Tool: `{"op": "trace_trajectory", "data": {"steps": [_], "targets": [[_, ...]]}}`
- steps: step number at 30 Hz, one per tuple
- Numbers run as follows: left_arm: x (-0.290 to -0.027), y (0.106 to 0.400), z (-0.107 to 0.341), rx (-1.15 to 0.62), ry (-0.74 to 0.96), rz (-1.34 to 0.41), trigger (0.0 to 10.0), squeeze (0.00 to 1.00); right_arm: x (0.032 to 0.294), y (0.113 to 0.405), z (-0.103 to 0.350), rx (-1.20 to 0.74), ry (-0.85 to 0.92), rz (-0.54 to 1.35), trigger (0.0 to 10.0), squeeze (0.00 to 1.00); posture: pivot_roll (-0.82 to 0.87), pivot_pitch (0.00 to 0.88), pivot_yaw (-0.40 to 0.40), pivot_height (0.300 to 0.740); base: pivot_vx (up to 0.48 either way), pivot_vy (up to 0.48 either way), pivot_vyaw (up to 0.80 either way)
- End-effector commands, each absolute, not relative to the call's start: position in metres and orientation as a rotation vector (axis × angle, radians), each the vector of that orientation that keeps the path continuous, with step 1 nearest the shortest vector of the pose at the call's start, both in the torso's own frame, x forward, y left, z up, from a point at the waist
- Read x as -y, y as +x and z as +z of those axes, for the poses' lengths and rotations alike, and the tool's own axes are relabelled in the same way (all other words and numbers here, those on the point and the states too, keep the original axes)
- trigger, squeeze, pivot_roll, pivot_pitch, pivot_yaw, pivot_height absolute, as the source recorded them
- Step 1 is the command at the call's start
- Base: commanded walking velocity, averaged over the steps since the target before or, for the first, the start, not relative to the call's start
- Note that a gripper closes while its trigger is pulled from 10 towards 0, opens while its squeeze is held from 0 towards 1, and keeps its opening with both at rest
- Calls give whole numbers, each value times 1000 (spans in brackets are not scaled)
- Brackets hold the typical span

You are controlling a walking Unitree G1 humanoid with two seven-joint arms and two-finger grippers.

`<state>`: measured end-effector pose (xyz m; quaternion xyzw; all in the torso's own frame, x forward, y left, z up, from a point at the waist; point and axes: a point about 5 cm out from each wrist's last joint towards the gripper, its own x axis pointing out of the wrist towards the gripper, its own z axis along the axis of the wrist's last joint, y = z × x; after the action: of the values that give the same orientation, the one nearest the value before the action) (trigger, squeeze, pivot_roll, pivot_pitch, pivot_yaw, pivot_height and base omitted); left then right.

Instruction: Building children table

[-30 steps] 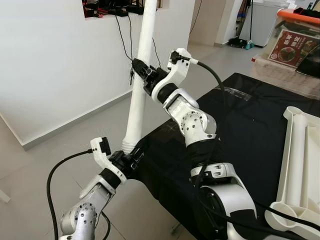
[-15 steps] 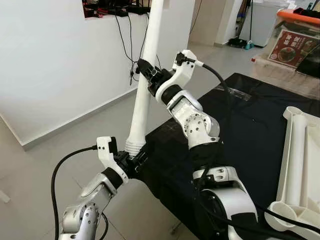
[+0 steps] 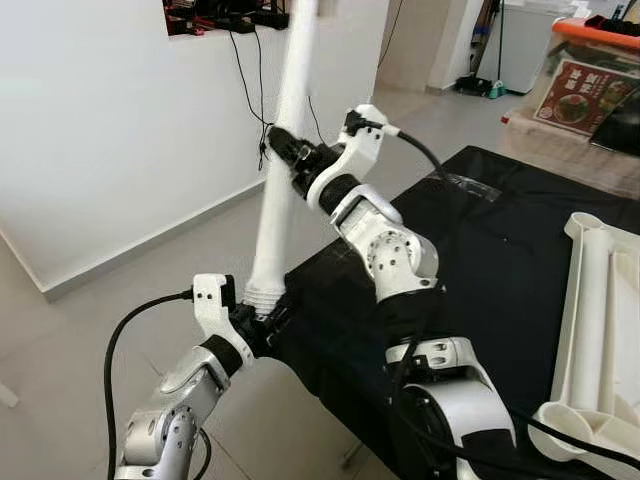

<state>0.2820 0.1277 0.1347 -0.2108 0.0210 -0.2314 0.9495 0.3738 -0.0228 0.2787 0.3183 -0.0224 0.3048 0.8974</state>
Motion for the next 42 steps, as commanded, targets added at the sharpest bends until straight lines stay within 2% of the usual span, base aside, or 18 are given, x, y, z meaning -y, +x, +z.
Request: {"op": "trace_trajectory", "data": {"steps": [1, 3, 4, 5, 13, 17, 20, 23, 28, 33, 42], "targets": [[-129, 282, 134, -40, -406, -465, 10000, 0, 4, 365, 267, -8, 719, 669, 10000, 1000, 99, 0, -71, 740, 0, 0, 0], [-130, 282, 134, -40, -401, -465, 10000, 0, 4, 365, 267, -11, 716, 674, 10000, 1000, 100, 0, -71, 740, 0, 0, 0], [-130, 282, 134, -43, -387, -464, 10000, 0, 3, 365, 267, -17, 714, 686, 10000, 737, 100, 0, -71, 740, 0, 0, 0], [-131, 281, 133, -43, -365, -466, 10000, 0, 3, 364, 266, -26, 706, 701, 10000, 0, 98, 0, -70, 740, 0, 0, 0], [-140, 276, 126, -71, -197, -476, 10000, 0, -1, 360, 245, -159, 627, 761, 10000, 0, 103, 0, -72, 740, 0, 0, 0], [-157, 271, 113, -127, -133, -423, 10000, 0, 16, 368, 209, -282, 563, 604, 10000, 0, 106, 0, -72, 740, 0, 0, 0], [-178, 270, 110, -143, -155, -331, 10000, 0, 28, 369, 203, -279, 553, 566, 10000, 0, 104, 0, -68, 740, 0, 0, 0], [-186, 270, 107, -160, -135, -298, 10000, 0, 32, 369, 199, -293, 555, 547, 10000, 0, 106, 0, -71, 740, 0, 0, 0], [-180, 270, 103, -174, -81, -341, 10000, 0, 32, 365, 184, -383, 526, 537, 10000, 0, 101, 0, -66, 740, 0, 0, 0], [-179, 271, 101, -180, -49, -352, 10000, 0, 34, 366, 181, -395, 512, 528, 10000, 0, 97, 0, -64, 740, 0, 0, 0], [-186, 273, 99, -175, -38, -276, 10000, 0, 44, 365, 171, -411, 518, 473, 10000, 0, 94, 0, -59, 740, 0, 0, 0]]}}
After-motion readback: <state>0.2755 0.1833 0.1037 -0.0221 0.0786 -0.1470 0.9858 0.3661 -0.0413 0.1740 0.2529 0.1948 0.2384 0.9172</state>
